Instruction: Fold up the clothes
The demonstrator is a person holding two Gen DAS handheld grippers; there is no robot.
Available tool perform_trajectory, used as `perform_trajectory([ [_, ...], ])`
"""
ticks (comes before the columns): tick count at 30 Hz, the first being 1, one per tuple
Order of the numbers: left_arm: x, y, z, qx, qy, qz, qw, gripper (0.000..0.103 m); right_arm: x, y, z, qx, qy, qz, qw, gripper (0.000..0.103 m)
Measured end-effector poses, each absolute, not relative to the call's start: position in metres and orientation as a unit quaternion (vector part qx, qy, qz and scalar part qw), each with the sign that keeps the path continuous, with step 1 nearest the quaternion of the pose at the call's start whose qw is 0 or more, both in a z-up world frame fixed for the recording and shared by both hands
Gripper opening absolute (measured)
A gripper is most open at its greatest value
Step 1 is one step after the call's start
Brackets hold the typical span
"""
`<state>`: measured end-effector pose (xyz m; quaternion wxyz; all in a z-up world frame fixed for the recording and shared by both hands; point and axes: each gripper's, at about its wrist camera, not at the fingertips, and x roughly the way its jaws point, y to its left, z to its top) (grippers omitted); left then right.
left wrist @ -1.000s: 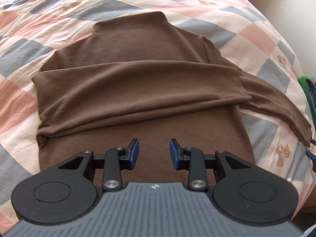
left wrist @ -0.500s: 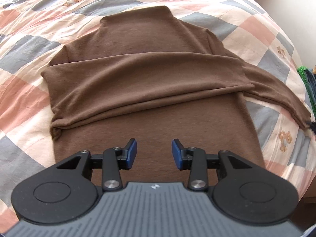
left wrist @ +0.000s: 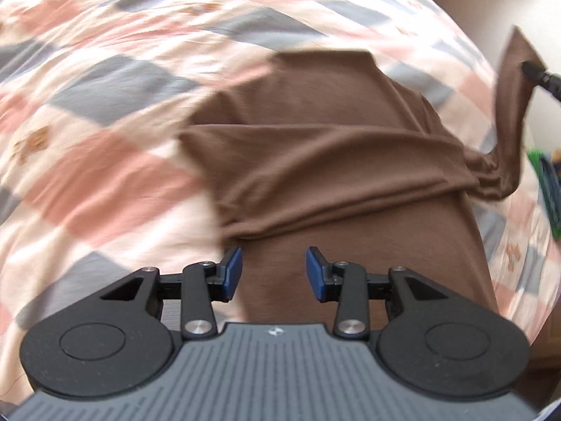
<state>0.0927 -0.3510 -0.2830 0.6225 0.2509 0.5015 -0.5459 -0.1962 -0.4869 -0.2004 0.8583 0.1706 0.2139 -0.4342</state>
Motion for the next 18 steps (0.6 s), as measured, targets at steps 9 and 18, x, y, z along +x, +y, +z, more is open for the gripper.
perform_trajectory([
  [9,0.187,-0.316,-0.311,0.082,0.592,-0.522,0.608,0.034,-0.039,-0.391,-0.325,0.123,0.400,-0.279,0.864,0.053],
  [18,0.175,-0.380,-0.347,0.076,0.611,-0.552,0.563,0.041,-0.141,-0.386,-0.327,0.200,0.410,-0.362,0.813,0.062],
])
